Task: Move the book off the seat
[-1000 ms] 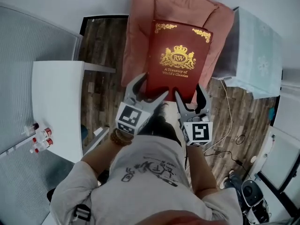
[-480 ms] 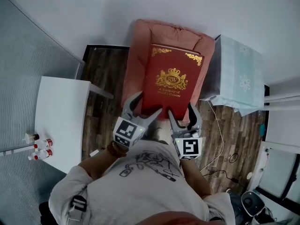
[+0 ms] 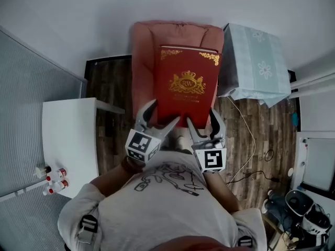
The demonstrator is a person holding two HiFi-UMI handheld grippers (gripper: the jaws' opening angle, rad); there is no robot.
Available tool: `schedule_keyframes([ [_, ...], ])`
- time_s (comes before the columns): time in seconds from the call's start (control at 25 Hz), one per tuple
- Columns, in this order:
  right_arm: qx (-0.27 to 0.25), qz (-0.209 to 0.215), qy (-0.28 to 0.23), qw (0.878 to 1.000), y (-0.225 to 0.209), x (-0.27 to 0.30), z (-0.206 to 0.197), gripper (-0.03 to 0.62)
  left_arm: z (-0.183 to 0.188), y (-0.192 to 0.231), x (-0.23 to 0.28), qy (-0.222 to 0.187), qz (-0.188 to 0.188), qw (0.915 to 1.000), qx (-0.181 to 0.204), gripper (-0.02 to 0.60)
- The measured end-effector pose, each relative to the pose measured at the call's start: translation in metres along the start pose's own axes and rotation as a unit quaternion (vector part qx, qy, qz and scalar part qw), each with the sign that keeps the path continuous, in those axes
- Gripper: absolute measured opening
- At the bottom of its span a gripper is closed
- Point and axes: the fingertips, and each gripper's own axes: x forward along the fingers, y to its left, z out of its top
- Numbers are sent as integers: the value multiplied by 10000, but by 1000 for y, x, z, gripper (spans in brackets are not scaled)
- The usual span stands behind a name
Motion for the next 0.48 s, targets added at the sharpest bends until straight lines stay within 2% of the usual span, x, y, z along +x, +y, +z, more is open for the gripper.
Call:
schedule_keyframes([
  [0.24, 188, -1014, 35, 9947, -37, -55, -13, 301, -5, -57, 33, 114, -979, 9950, 137, 368],
  [0.36, 222, -1520, 151, 9880, -52, -86, -25, 301, -13, -88, 48, 229, -1544, 9876, 192, 368],
  [0.48, 322, -2071, 250, 9775, -71, -125, -36, 301, -20, -130, 65, 321, -2113, 9765, 281, 368],
])
